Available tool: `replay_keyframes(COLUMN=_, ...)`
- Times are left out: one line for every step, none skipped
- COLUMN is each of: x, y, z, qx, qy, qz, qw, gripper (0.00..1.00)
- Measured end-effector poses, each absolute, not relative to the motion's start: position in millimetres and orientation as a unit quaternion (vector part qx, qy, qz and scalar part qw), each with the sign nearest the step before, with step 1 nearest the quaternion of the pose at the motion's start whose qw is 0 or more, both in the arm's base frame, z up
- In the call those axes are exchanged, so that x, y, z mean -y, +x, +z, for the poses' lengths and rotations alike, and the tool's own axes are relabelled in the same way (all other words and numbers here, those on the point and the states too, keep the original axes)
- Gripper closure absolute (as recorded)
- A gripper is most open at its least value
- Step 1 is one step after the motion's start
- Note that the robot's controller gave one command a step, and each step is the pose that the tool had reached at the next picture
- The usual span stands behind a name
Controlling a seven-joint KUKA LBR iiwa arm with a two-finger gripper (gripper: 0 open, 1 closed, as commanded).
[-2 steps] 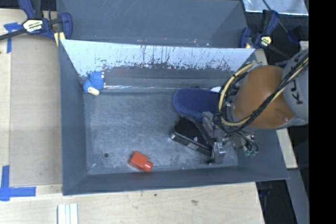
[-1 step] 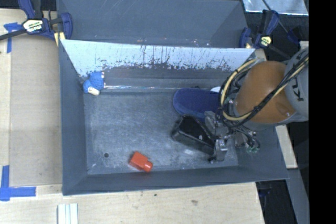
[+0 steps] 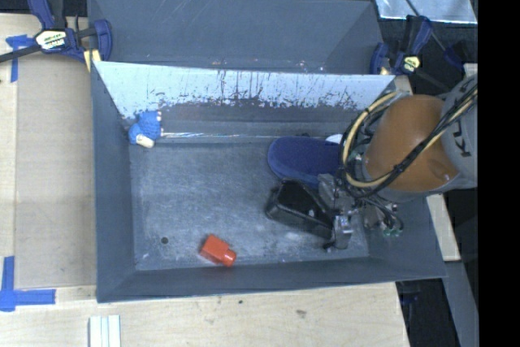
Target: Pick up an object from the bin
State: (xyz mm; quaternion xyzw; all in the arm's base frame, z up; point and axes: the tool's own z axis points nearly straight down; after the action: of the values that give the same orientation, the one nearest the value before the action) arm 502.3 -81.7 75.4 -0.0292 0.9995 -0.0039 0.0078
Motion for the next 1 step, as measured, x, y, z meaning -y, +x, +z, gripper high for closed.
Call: replay_keyframes(x=130.5, y=549.3, z=69.0, qx=-0.994, qy=0.113, qz=0.001, qw=-0.003, gripper=1.0)
